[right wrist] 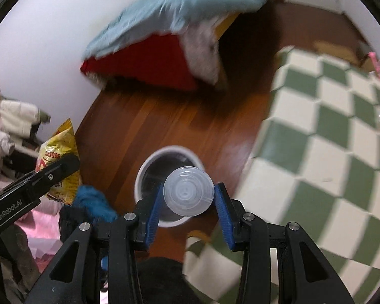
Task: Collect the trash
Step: 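Drop the snack bag and plastic cup into the trash bin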
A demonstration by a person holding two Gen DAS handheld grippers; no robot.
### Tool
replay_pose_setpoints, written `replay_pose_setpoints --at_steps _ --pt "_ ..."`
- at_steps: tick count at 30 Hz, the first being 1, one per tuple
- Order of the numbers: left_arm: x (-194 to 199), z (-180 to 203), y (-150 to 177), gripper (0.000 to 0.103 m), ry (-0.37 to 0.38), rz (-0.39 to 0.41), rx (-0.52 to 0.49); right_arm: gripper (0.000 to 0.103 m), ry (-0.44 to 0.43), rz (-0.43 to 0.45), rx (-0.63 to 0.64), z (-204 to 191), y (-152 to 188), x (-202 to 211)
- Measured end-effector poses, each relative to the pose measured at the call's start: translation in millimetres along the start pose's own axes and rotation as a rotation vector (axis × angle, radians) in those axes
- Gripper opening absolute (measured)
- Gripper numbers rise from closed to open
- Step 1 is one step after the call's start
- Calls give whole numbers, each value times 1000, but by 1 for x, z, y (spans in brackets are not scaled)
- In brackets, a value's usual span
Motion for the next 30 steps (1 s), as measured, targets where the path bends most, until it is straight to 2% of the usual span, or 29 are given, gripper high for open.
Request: replay_pose_setpoints --at_steps 4,8,9,11,13,15,16,17,19,20,21,22,25,30 --pt "-52 -41 7 46 10 -114 63 43 5 -121 -14 -14 10 -70" --pt "-93 -62 16 48 34 -221 120 43 21 -200 -24 -17 16 -119" --pt "-98 -67 18 53 28 -234 130 43 20 -214 -28 -17 18 -126" --pt "-105 -78 24 84 26 -247 161 43 25 -260 -31 -18 22 -149" --pt "-106 -87 31 95 19 -251 192 44 32 -289 -46 -19 23 -166" --pt "-105 -94 35 96 -20 -253 188 56 15 -318 -51 -21 25 -176" --pt "-103 -97 39 96 -55 -247 174 72 13 -329 -56 -22 27 -182" --pt "-101 -101 41 96 -81 -239 163 83 10 -333 -57 -21 26 -185" --pt "-92 -105 50 96 -142 -202 158 83 18 -344 -45 -24 29 -188" --pt "-92 -110 51 96 -160 -195 156 88 31 -351 -34 -25 30 -189" --pt "-88 -113 54 96 -188 -185 153 98 35 -355 -23 -26 32 -189" --pt "-83 -113 57 96 -218 -173 142 102 44 -357 -11 -26 33 -188" --pt "-74 -113 64 96 -263 -152 128 103 115 -355 58 -31 36 -184" --pt "-56 -110 71 96 -246 -135 148 103 184 -322 123 -34 41 -163"
Point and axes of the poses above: each gripper's, at about its wrist camera, not at the fingertips, and x roughly against the way its jaws point, z to its right, y to its underside, the point moved 3 cm from there along -x, roughly the way its jaws point, and after that the axes turned 8 degrees about z, right-handed, at the moved point
